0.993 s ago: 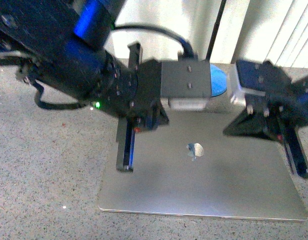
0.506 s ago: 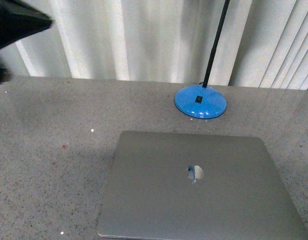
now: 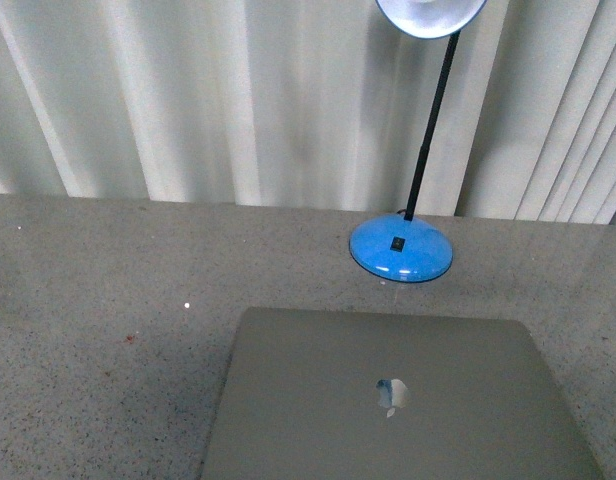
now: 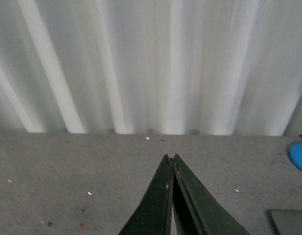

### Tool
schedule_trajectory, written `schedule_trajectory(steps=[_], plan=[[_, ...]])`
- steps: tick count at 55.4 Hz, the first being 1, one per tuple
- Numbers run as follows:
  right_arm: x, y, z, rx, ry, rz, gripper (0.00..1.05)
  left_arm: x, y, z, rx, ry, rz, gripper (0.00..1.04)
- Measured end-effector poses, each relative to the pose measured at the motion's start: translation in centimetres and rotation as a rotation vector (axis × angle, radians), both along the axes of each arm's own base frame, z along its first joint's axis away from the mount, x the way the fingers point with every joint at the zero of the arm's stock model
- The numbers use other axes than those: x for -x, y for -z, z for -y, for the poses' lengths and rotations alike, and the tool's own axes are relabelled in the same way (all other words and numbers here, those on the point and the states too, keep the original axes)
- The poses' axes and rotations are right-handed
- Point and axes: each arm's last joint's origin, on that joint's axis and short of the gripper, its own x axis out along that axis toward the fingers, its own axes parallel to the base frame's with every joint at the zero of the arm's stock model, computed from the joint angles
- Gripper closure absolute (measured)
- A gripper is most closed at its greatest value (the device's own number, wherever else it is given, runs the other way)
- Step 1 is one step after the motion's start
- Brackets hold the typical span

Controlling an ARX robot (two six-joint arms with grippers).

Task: Close laptop

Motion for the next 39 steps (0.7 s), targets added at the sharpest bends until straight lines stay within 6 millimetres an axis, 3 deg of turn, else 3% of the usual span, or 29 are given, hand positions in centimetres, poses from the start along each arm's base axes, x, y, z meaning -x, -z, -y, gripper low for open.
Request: schedule_trajectory(steps=[15, 39], plan=[[3.4, 3.1, 0.0, -0.031, 0.012, -0.009, 1.02, 2.4, 2.5, 1.3, 0.074, 0.013, -0.008, 1.01], [6.8, 5.6, 0.0, -0.035, 0.01, -0.004, 1.02, 5.2, 4.6, 2.7, 0.087, 0.012, -0.009, 1.01]])
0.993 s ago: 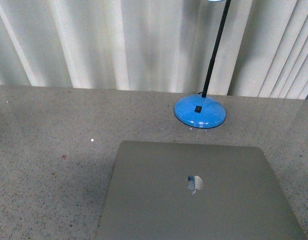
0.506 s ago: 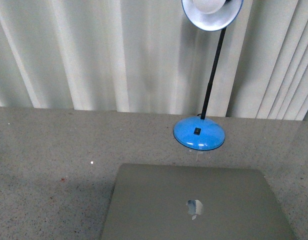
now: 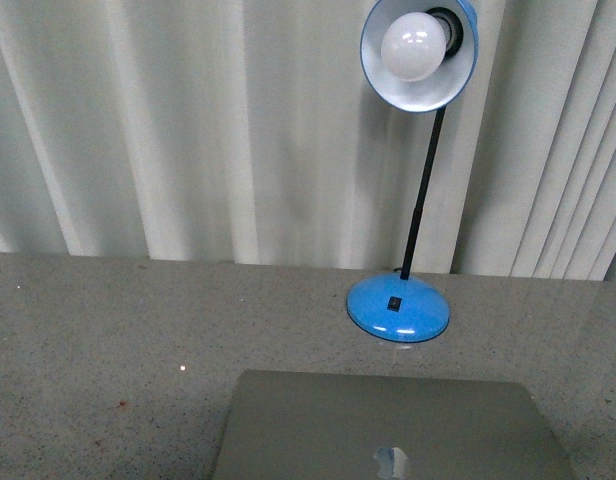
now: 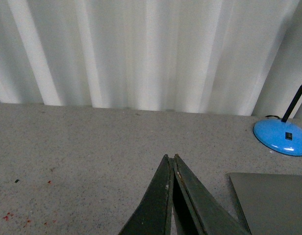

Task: Close laptop

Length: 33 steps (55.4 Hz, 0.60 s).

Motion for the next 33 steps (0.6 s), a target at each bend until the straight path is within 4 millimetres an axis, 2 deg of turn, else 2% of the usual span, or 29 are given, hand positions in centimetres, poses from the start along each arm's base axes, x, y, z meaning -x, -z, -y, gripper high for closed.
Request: schedule_trajectory(steps=[17, 33], plan=[[1.7, 1.0, 0.0, -0.001, 0.0, 0.0, 1.02, 1.3, 0.9, 0.0, 0.001, 0.001, 0.0, 1.01], [2.6, 1.9, 0.0, -0.002, 0.0, 0.01, 1.02, 2.1, 0.6, 0.0, 0.003, 0.001, 0.037, 1.01]])
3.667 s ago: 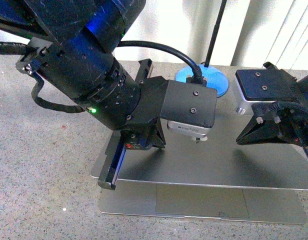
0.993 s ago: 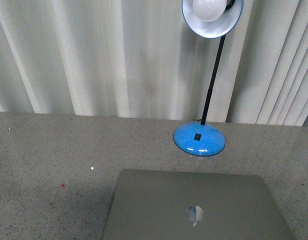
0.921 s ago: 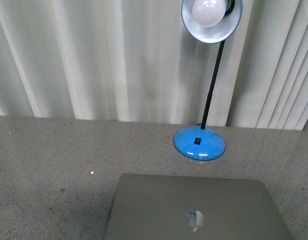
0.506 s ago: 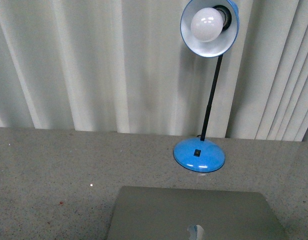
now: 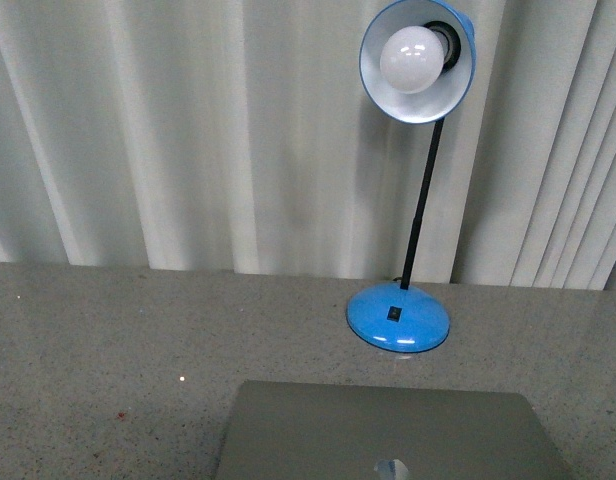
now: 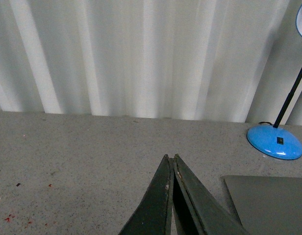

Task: Close laptop

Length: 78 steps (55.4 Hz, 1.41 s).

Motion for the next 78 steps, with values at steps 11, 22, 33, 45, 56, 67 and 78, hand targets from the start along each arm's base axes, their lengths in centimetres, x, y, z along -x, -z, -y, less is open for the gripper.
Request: schedule_trajectory(steps=[11, 22, 33, 45, 56, 67, 78], plan=[[0.6, -0.1, 0.0, 0.0, 0.0, 0.008, 1.02, 0.5, 0.0, 0.0, 0.0, 0.0, 0.001, 1.01], [1.1, -0.1, 0.0, 0.0, 0.0, 0.008, 1.02, 0.9, 0.0, 0.0, 0.0, 0.0, 0.0, 1.01], [1.5, -0.1, 0.0, 0.0, 0.0, 0.008, 1.02, 1.2, 0.1, 0.0, 0.0, 0.0, -0.002, 1.01], [1.8, -0.1, 0.0, 0.0, 0.0, 0.006, 1.02, 2.4, 0.3, 0.0, 0.0, 0.0, -0.003, 1.01], [2.8, 0.2, 0.0, 0.0, 0.0, 0.005, 1.02, 2.4, 0.4, 0.0, 0.0, 0.0, -0.008, 1.01], [2.8, 0.2, 0.0, 0.0, 0.0, 0.002, 1.02, 2.4, 0.4, 0.0, 0.0, 0.0, -0.007, 1.01], [2.8, 0.2, 0.0, 0.0, 0.0, 0.002, 0.8, 2.4, 0.4, 0.0, 0.001, 0.0, -0.007, 0.87]])
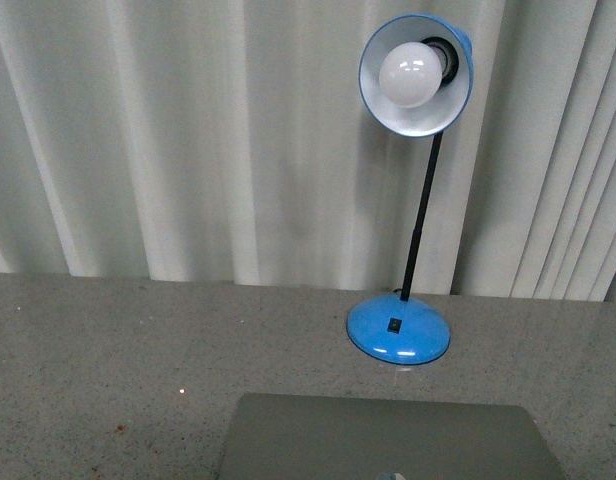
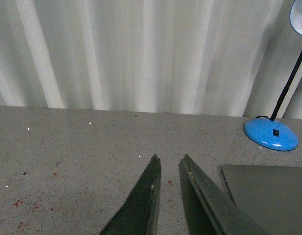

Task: Close laptop

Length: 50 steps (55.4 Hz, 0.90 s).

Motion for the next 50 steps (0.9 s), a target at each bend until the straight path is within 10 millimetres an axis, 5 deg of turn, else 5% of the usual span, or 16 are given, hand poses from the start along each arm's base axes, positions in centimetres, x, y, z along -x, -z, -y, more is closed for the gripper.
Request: schedule_trajectory(steps=[24, 27, 50], plan=[[0.0, 0.0, 0.0, 0.0, 0.0, 0.0, 0.06, 0.0, 0.0, 0.0, 0.0, 0.0, 0.0, 0.14], [0.0, 0.0, 0.0, -0.001, 0.0, 0.0, 0.07, 0.0, 0.0, 0.0, -0.001, 0.0, 0.0, 0.05], [0.0, 0.0, 0.0, -0.001, 0.0, 0.0, 0.07, 0.0, 0.0, 0.0, 0.0, 0.0, 0.0, 0.07]])
